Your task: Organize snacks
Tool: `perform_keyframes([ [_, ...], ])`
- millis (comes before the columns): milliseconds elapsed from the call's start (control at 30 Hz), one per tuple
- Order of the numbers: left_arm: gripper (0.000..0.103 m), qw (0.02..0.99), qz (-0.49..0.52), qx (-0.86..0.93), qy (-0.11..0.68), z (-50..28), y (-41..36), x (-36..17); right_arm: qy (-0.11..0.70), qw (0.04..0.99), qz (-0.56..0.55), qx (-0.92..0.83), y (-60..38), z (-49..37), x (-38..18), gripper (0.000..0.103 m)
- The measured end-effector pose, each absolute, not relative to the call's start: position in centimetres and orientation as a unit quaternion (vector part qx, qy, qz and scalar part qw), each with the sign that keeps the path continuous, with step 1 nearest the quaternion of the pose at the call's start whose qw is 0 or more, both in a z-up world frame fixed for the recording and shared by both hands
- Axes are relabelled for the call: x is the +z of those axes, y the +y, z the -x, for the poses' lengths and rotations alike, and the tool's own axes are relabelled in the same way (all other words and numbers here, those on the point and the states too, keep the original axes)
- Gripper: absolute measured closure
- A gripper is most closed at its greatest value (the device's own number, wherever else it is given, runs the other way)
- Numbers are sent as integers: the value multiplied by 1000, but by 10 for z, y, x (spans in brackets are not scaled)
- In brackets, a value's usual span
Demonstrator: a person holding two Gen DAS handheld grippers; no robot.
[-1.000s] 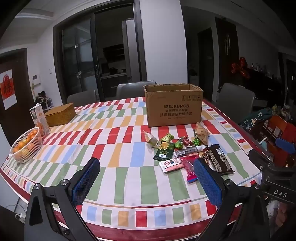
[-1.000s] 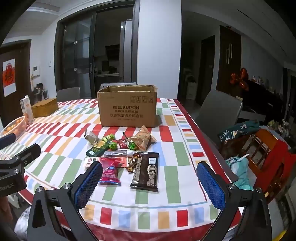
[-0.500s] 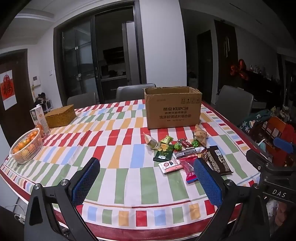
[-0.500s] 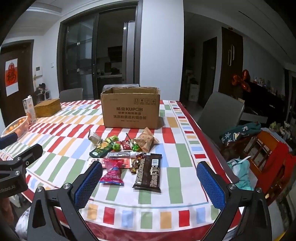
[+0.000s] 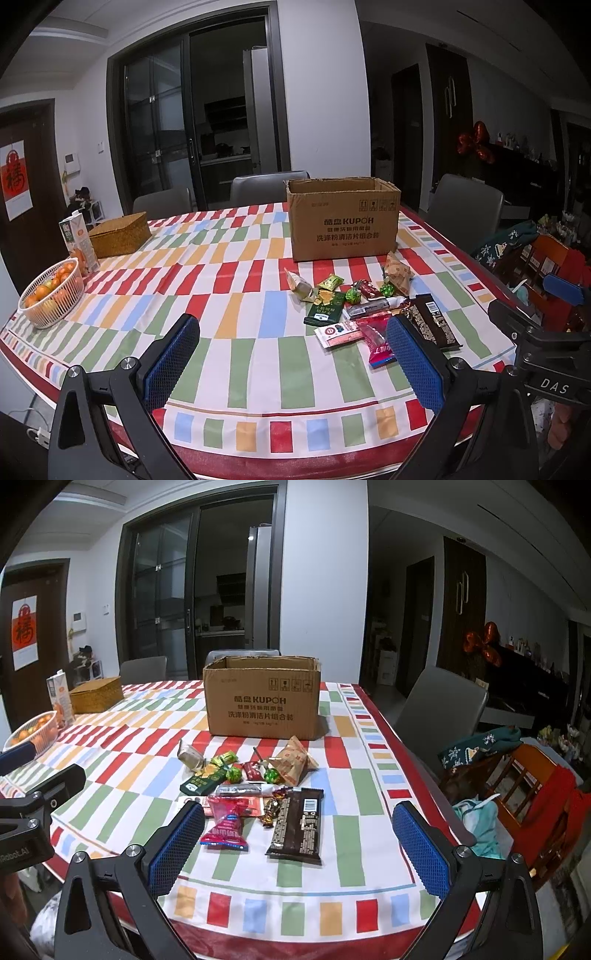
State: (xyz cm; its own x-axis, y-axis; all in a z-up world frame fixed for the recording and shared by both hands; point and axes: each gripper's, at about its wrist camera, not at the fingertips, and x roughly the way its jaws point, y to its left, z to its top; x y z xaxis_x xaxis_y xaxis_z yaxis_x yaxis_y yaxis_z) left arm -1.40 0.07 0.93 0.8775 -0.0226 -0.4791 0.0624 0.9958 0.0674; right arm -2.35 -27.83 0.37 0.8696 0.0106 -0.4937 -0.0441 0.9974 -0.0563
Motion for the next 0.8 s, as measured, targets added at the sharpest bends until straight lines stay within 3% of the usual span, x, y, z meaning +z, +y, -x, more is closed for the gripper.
perform_keyframes([
  [800, 0, 968, -39, -22, 246, 14, -1, 9, 254, 966, 34, 15, -277, 25, 6, 1],
])
